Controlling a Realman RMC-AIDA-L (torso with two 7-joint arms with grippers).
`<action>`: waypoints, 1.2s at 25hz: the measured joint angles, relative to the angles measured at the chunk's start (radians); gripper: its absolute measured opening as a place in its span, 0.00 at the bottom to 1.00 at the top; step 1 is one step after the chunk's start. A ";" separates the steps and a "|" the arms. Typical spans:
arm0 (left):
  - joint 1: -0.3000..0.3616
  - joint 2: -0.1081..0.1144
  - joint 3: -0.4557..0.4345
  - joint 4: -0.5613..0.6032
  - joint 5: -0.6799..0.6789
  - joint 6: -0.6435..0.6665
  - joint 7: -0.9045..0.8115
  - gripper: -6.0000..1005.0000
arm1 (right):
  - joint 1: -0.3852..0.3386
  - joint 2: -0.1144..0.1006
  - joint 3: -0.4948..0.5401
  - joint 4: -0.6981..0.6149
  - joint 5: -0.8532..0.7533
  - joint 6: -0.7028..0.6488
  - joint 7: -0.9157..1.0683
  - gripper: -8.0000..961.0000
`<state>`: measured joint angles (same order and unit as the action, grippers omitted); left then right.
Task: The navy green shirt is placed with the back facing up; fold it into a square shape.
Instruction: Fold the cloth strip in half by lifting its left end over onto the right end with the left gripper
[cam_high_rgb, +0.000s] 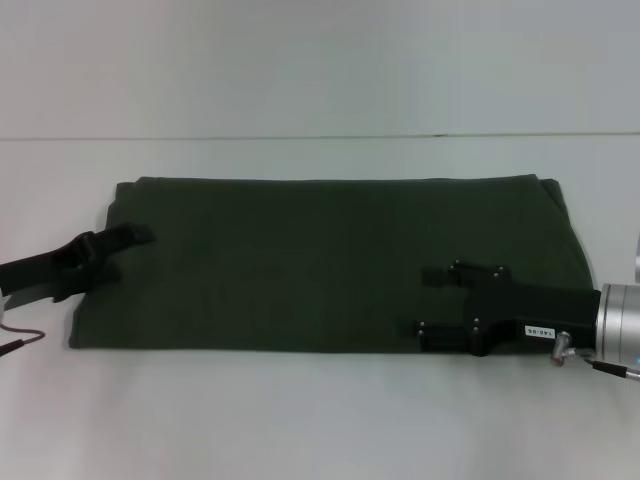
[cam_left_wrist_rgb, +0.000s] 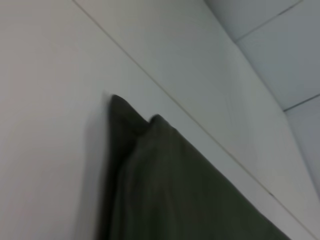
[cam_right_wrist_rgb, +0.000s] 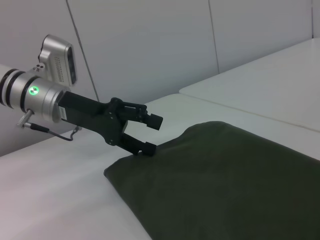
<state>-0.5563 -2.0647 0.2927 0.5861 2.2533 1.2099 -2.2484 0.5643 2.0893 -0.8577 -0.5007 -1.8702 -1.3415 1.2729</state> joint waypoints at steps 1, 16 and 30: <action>0.000 0.000 0.003 0.002 0.001 -0.019 0.001 0.95 | -0.001 0.000 0.000 0.000 0.000 0.000 0.000 0.97; 0.070 0.038 -0.100 0.185 0.161 0.388 -0.206 0.94 | -0.010 -0.002 -0.012 -0.009 -0.002 -0.001 -0.002 0.97; 0.090 0.036 -0.129 0.182 0.241 0.373 -0.309 0.93 | -0.008 -0.002 -0.030 -0.027 -0.070 -0.012 -0.006 0.97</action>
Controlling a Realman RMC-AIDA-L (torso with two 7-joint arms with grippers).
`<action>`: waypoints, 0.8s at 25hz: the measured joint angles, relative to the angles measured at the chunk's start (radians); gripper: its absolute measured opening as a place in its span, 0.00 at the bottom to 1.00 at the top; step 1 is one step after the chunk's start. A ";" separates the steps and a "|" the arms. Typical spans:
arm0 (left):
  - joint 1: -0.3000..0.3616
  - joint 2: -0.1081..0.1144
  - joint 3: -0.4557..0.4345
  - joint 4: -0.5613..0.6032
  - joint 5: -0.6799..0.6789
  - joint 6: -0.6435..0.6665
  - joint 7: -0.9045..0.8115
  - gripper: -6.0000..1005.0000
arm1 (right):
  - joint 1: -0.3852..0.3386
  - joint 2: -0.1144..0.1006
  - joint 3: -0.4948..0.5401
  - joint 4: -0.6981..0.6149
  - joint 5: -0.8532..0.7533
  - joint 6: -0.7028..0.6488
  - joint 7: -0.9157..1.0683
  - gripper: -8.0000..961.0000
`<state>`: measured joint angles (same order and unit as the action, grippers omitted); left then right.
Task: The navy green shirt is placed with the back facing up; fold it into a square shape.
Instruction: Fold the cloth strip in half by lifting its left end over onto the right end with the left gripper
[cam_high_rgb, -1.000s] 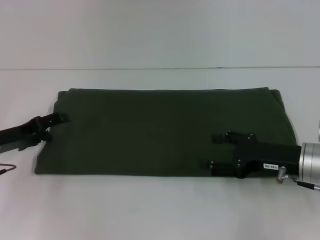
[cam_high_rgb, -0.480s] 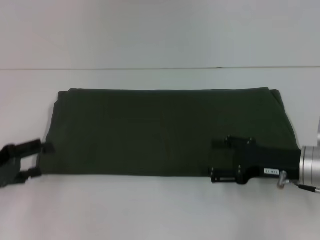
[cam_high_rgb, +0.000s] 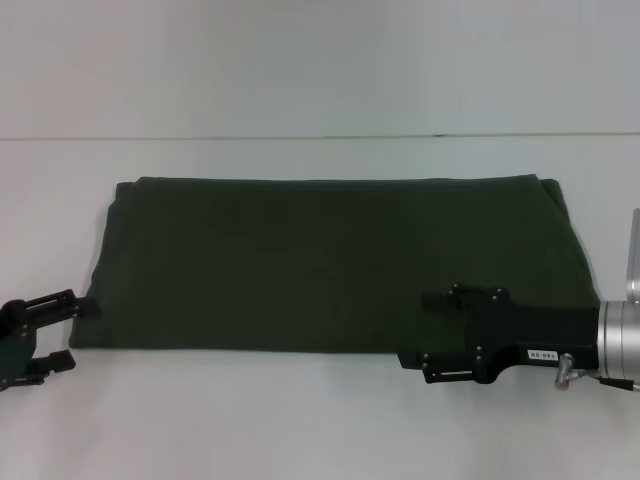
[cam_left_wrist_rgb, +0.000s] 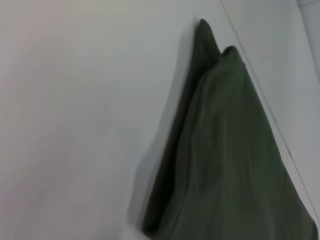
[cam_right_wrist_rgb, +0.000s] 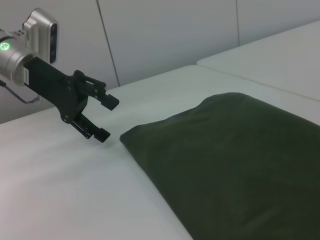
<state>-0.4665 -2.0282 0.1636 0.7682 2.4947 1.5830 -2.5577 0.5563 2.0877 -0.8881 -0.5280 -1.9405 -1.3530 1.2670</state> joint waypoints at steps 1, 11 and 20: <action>0.000 0.001 0.000 -0.007 -0.001 -0.009 -0.009 0.93 | 0.000 0.000 0.000 0.000 0.000 0.000 0.000 0.97; -0.014 0.006 -0.001 -0.020 0.001 -0.063 -0.083 0.92 | 0.000 0.000 0.006 0.000 0.001 0.000 0.003 0.97; -0.014 0.006 0.004 -0.029 0.012 -0.074 -0.124 0.90 | 0.007 0.000 0.006 0.000 0.003 0.000 0.008 0.97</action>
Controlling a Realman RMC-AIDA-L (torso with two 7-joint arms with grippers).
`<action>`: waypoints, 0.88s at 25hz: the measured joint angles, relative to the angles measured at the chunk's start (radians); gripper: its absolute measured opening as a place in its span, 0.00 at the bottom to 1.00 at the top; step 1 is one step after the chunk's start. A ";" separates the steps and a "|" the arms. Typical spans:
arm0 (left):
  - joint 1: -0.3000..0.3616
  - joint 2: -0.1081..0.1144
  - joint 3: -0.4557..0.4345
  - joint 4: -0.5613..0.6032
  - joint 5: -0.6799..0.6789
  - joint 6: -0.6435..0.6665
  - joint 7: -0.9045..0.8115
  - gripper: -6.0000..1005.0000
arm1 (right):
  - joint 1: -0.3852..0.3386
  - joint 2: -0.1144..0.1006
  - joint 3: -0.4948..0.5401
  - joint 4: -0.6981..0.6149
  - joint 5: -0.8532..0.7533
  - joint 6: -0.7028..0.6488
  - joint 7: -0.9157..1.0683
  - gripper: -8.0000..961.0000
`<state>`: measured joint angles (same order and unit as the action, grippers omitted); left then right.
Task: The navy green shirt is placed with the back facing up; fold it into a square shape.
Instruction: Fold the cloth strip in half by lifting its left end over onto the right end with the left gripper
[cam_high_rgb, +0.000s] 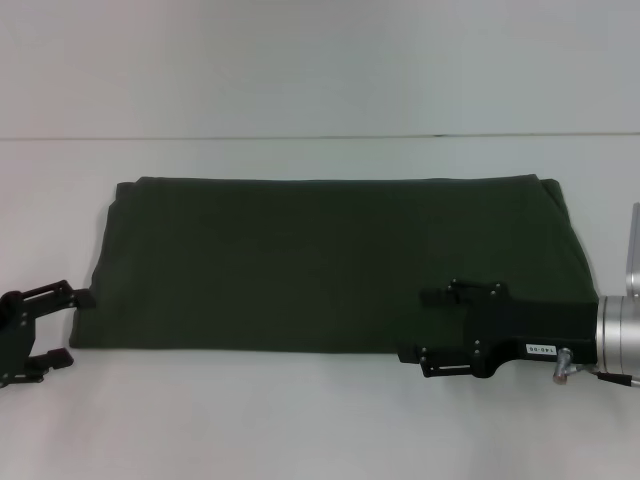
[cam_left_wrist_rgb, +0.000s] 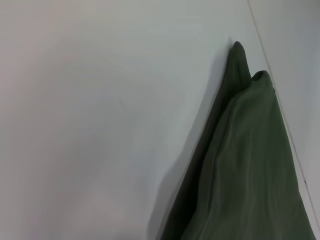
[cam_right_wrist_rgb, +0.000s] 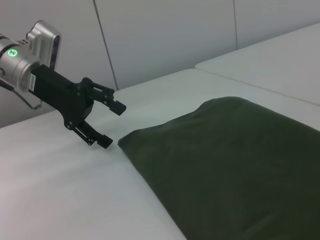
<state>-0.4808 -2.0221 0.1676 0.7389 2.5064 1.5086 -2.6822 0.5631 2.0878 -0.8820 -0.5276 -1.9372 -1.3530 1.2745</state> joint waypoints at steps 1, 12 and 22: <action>-0.002 0.000 0.000 -0.005 0.000 -0.004 -0.004 0.90 | 0.000 0.000 0.000 0.000 0.000 0.000 0.001 0.97; -0.006 0.001 0.004 -0.018 0.003 -0.041 -0.014 0.87 | 0.003 0.000 0.000 -0.001 0.000 0.000 0.002 0.97; -0.011 0.000 0.006 -0.035 0.003 -0.072 -0.020 0.84 | 0.003 0.000 0.000 -0.002 0.000 0.000 0.005 0.97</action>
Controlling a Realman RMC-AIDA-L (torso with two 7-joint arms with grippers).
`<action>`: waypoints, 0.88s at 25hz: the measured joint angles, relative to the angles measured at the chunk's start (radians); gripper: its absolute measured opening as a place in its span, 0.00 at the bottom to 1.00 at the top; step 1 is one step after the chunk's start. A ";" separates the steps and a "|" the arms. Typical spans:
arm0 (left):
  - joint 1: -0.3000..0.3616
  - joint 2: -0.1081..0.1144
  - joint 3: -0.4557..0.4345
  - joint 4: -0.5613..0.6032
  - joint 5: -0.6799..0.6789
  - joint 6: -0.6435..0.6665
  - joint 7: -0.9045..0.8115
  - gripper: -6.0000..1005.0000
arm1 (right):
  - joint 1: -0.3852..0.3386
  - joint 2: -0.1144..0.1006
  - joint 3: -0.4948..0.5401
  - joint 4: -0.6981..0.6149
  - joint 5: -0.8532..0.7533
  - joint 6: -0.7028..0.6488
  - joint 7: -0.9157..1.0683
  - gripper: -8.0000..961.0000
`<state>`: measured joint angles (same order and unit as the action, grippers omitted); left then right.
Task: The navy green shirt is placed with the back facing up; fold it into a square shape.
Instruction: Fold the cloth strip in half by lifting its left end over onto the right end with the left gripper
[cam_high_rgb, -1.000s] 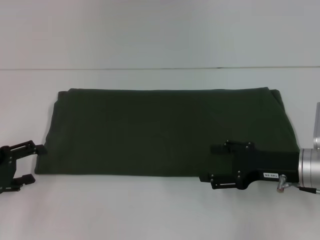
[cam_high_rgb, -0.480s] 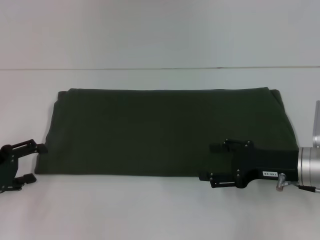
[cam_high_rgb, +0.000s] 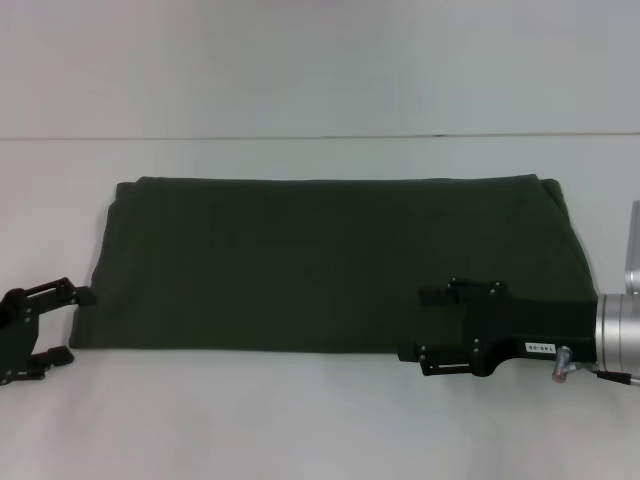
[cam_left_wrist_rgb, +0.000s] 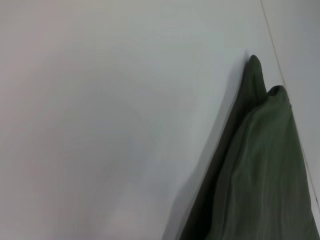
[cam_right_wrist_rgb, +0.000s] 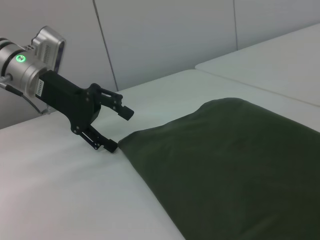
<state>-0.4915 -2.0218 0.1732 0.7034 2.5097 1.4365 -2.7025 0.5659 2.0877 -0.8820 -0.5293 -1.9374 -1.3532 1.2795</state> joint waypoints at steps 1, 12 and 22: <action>-0.001 0.000 0.000 -0.003 0.000 -0.003 0.000 0.84 | 0.000 0.000 0.000 0.000 0.000 0.000 0.000 0.97; -0.039 0.004 0.007 -0.049 -0.004 -0.043 -0.005 0.81 | -0.002 0.001 0.000 0.001 0.002 -0.004 0.001 0.97; -0.072 0.012 0.016 -0.077 -0.005 -0.074 0.002 0.79 | -0.002 0.001 0.000 0.001 0.011 -0.010 0.001 0.96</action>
<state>-0.5633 -2.0099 0.1887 0.6259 2.5043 1.3626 -2.7001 0.5643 2.0892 -0.8820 -0.5282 -1.9268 -1.3633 1.2809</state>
